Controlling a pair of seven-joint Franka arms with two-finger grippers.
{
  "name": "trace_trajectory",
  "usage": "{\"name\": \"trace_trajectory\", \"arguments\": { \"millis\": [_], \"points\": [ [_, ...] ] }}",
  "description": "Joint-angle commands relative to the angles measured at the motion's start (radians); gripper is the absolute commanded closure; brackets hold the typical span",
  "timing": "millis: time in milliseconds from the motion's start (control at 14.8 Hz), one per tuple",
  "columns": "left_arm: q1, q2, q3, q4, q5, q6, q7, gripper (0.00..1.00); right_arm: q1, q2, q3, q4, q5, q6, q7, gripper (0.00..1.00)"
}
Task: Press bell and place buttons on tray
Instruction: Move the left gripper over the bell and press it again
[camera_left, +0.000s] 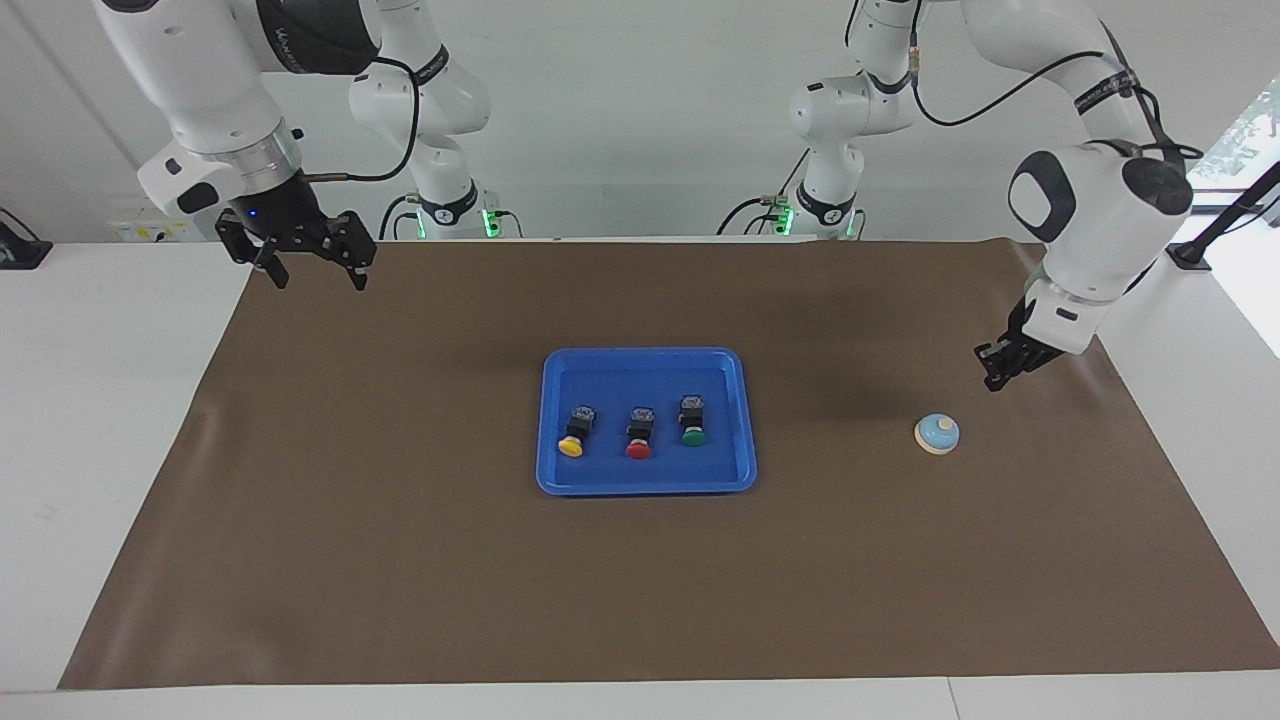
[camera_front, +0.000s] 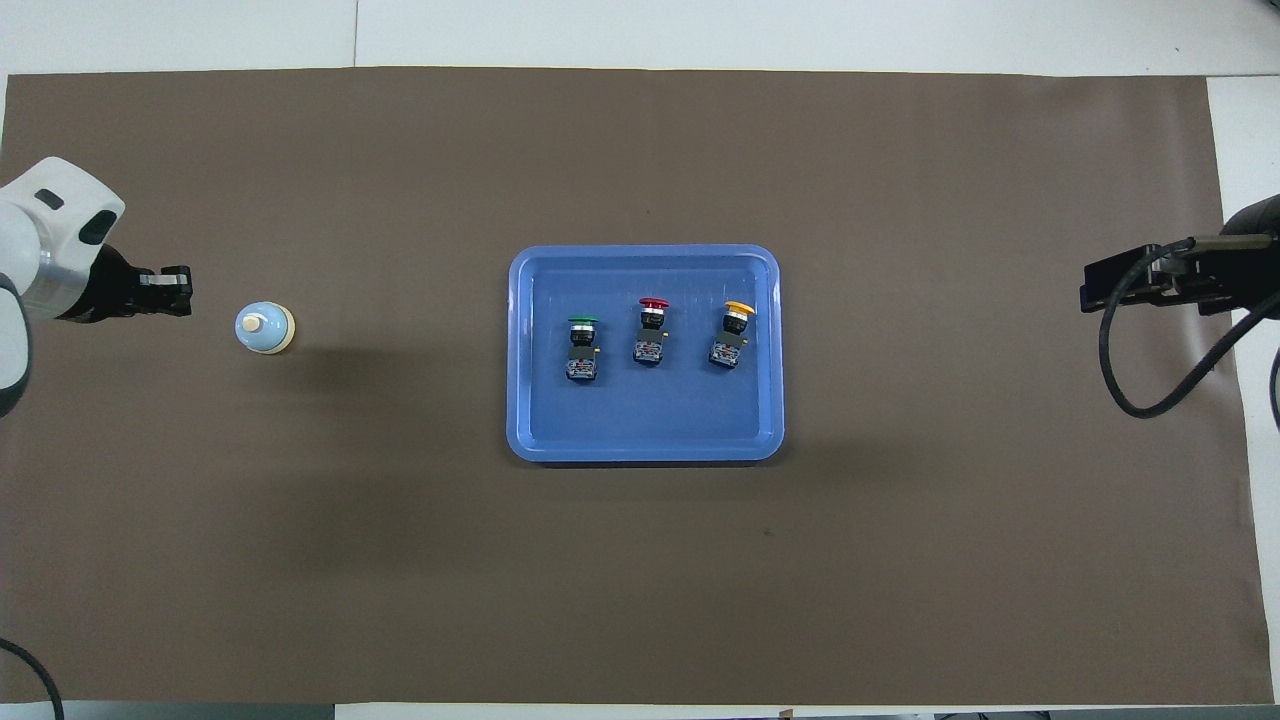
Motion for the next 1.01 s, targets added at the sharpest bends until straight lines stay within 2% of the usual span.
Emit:
{"name": "trace_trajectory", "arguments": {
  "millis": [0,135,404,674,943],
  "points": [
    [-0.023,0.018,0.008,-0.055,-0.002,0.096,-0.005,1.00,-0.010,-0.004,0.007,-0.004,0.013,-0.011,-0.015,0.00],
    [-0.035,0.047,0.008,-0.082,-0.002,0.171,-0.005,1.00,-0.010,-0.004,0.007,-0.004,0.013,-0.011,-0.015,0.00],
    [-0.035,0.068,0.008,-0.102,-0.002,0.198,-0.005,1.00,-0.010,-0.004,0.007,-0.003,0.013,-0.011,-0.013,0.00],
    [-0.026,0.075,0.008,-0.167,-0.002,0.261,0.000,1.00,-0.010,-0.004,0.007,-0.004,0.013,-0.011,-0.013,0.00],
    [-0.037,0.090,0.008,-0.123,-0.002,0.220,0.001,1.00,-0.010,-0.004,0.007,-0.003,0.013,-0.011,-0.015,0.00]
  ]
}}
